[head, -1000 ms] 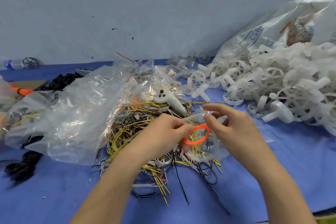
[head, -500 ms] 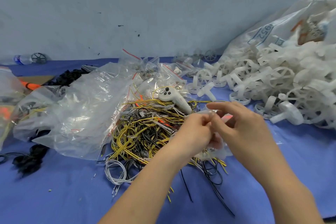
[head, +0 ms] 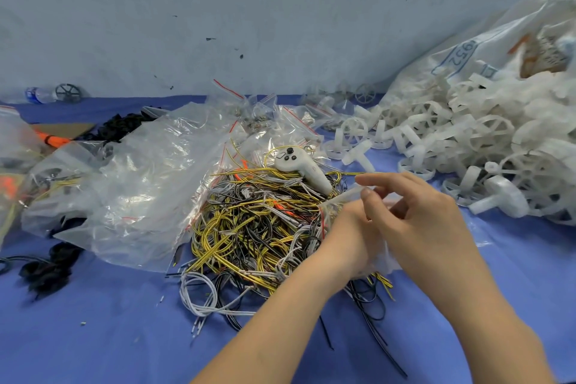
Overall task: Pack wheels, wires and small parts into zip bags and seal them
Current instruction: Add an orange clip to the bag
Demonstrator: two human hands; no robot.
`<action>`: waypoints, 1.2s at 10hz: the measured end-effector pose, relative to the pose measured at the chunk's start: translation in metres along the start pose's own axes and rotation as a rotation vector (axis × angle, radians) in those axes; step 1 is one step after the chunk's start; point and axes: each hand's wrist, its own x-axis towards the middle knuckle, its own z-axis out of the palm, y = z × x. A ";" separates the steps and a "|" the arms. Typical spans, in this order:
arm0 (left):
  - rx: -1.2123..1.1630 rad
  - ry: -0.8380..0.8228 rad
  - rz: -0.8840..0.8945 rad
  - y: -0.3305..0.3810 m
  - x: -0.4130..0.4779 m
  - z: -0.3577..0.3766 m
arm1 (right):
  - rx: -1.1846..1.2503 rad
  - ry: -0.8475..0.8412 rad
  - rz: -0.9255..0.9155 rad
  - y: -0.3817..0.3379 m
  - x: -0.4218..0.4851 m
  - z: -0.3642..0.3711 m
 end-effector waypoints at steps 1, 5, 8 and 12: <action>-0.444 -0.071 -0.268 0.005 -0.005 -0.001 | 0.020 0.005 0.032 0.002 0.001 -0.003; -0.016 0.041 -0.056 0.005 -0.019 -0.045 | 0.098 0.155 0.069 0.003 -0.001 -0.032; 0.153 -0.011 0.030 0.009 -0.022 -0.053 | 0.125 0.176 0.054 -0.002 -0.004 -0.035; -0.041 0.386 -0.121 -0.022 -0.039 -0.123 | 0.048 -0.091 0.161 0.002 0.010 0.005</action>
